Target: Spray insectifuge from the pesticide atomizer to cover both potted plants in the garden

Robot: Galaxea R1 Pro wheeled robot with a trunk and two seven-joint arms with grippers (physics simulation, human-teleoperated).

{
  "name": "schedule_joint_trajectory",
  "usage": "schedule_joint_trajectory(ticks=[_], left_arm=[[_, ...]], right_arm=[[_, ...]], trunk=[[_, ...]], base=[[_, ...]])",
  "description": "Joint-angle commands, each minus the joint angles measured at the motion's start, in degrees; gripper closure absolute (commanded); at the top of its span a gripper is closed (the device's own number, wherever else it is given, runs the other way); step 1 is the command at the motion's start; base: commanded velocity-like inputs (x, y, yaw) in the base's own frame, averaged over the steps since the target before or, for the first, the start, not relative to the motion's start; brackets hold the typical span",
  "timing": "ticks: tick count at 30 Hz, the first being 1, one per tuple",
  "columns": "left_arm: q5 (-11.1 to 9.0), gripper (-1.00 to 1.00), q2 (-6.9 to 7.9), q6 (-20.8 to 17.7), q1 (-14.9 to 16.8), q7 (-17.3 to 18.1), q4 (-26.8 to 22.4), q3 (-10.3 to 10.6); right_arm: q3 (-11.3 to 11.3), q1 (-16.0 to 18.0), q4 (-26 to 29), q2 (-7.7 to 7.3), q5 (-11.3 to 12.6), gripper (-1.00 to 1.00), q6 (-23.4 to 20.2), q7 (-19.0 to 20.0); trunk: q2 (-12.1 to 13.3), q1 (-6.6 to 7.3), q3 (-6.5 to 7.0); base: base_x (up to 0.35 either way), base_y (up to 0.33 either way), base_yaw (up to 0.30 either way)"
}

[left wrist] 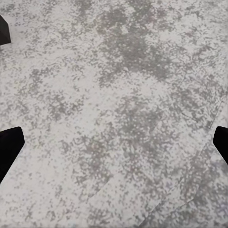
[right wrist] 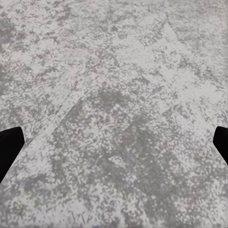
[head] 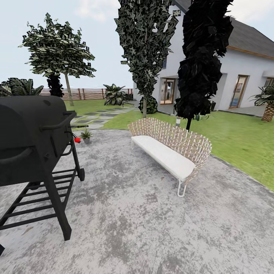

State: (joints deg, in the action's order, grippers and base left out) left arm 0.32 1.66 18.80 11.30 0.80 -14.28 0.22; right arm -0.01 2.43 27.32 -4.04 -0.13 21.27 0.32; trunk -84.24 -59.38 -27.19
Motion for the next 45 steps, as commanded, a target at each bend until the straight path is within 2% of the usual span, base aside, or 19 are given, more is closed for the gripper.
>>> schedule_joint_trajectory(ticks=[1, 45], left_arm=[[0.0, -1.00, 0.01, 0.2, 0.0, 0.1, 0.0, 0.0], [-0.4, -1.00, 0.03, 0.2, 0.0, 0.0, 0.4, -0.4]], right_arm=[[0.0, 0.0, 0.0, -0.01, 0.0, -1.00, 0.2, 0.0], [0.0, 0.0, 0.0, 0.08, 0.3, -1.00, 0.2, -0.1]], trunk=[[-0.4, -0.22, -0.24], [-18.1, -9.89, -8.14]], base=[[0.000, 0.000, 0.000], [0.000, 0.000, 0.000]])
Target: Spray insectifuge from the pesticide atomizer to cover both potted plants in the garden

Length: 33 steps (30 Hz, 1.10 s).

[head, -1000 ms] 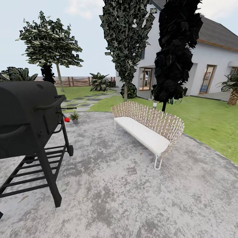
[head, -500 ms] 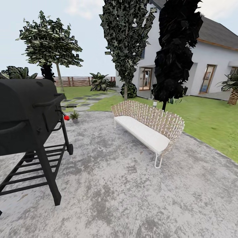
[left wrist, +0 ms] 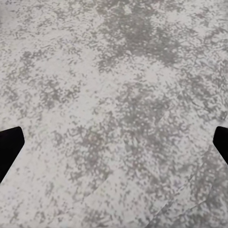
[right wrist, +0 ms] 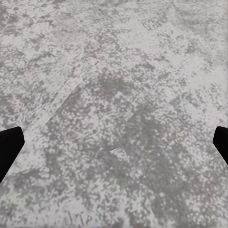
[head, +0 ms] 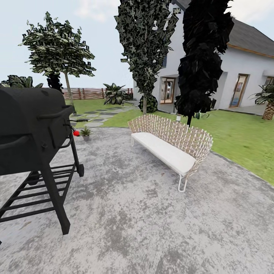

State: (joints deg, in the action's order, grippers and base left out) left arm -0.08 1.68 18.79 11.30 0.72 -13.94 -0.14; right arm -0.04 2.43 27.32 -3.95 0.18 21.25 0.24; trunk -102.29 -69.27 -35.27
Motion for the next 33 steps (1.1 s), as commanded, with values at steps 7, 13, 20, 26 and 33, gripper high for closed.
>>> schedule_joint_trajectory(ticks=[7, 13, 20, 26, 33], left_arm=[[-0.1, -1.00, 0.08, 0.2, 0.0, 0.1, 0.1, -0.1], [-0.1, -1.00, 0.08, 0.2, 0.0, 0.1, 0.1, -0.1], [-0.1, -1.00, 0.08, 0.2, 0.0, 0.0, 0.1, -0.1], [-0.1, -1.00, 0.11, 0.2, 0.0, 0.0, 0.1, -0.1], [-0.1, -1.00, 0.13, 0.2, 0.0, 0.0, 0.1, -0.1]], right_arm=[[0.2, 0.0, 0.1, 0.00, 0.2, -1.00, 0.2, 0.0], [0.2, 0.0, 0.2, 0.03, 0.1, -1.00, 0.2, 0.1], [0.2, 0.0, 0.4, 0.02, 0.1, -1.00, 0.2, 0.1], [0.2, 0.0, 0.2, 0.00, 0.1, -1.00, 0.1, 0.1], [0.2, 0.0, 0.2, 0.00, 0.1, -1.00, 0.2, 0.1]], trunk=[[-2.8, -1.54, -1.32], [-5.3, -2.85, -2.56], [-8.1, -4.39, -4.38], [-10.5, -5.71, -5.98], [-13.3, -7.25, -7.85]], base=[[0.000, 0.000, 0.000], [0.000, 0.000, 0.020], [0.000, 0.000, 0.070], [0.000, 0.000, 0.025], [0.000, 0.000, 0.001]])
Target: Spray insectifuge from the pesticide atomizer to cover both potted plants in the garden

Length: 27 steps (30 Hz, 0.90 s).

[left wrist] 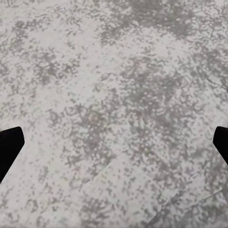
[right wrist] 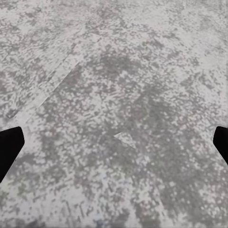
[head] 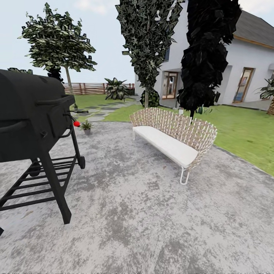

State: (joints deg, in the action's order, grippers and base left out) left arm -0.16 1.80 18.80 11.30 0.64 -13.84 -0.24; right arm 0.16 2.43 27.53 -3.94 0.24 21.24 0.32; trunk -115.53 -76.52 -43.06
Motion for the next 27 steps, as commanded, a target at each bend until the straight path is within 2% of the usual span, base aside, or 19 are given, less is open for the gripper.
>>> schedule_joint_trajectory(ticks=[1, 22, 27], left_arm=[[0.0, -1.00, 0.01, 0.2, 0.0, 0.1, 0.0, 0.0], [0.0, -1.00, 0.05, 0.2, 0.0, -0.2, 0.0, -0.1], [0.0, -1.00, 0.06, 0.2, 0.0, -0.3, 0.0, -0.1]], right_arm=[[0.0, 0.0, -0.1, -0.01, 0.0, -1.00, 0.2, 0.0], [0.0, 0.0, -0.2, -0.01, 0.0, -1.00, 0.1, 0.0], [0.0, 0.0, -0.2, 0.00, -0.1, -1.00, 0.1, -0.1]], trunk=[[-0.4, -0.22, -0.33], [-8.9, -4.83, -5.32], [-10.9, -5.93, -6.62]], base=[[0.000, 0.000, 0.000], [0.000, 0.000, 0.001], [0.000, 0.000, 0.096]])
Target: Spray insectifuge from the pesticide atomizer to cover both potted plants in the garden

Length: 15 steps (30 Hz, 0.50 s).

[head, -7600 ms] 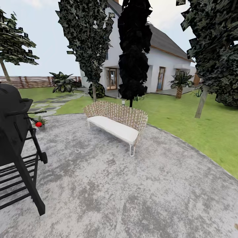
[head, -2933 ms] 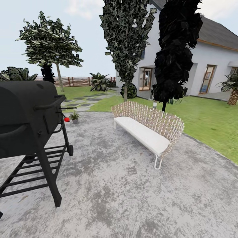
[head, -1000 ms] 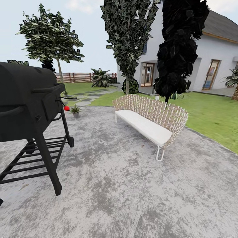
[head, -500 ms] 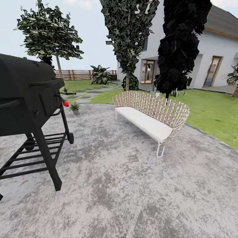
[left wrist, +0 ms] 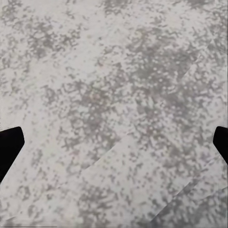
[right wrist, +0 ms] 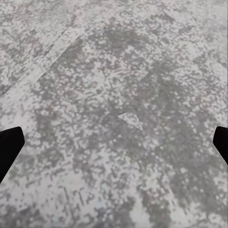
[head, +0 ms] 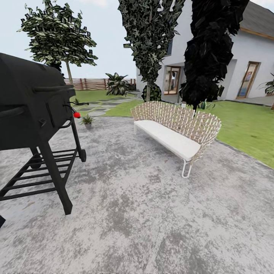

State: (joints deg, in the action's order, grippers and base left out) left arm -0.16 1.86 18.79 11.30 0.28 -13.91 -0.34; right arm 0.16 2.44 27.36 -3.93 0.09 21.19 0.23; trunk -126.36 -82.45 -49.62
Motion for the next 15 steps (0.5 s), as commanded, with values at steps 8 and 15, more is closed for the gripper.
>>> schedule_joint_trajectory(ticks=[8, 15], left_arm=[[-0.1, -1.00, 0.34, 0.2, 0.7, 0.0, -0.7, -0.1], [-0.4, -1.00, 0.36, 0.1, 1.8, -0.1, -4.0, -0.2]], right_arm=[[0.1, 0.1, 3.8, -0.41, -0.1, -1.00, 0.2, 0.0], [0.2, 0.1, 6.5, -0.74, -0.2, -1.00, 0.3, -0.1]], trunk=[[-3.2, -1.75, -2.10], [-6.1, -3.29, -3.94]], base=[[0.000, 0.000, 0.167], [0.000, 0.000, 0.102]])
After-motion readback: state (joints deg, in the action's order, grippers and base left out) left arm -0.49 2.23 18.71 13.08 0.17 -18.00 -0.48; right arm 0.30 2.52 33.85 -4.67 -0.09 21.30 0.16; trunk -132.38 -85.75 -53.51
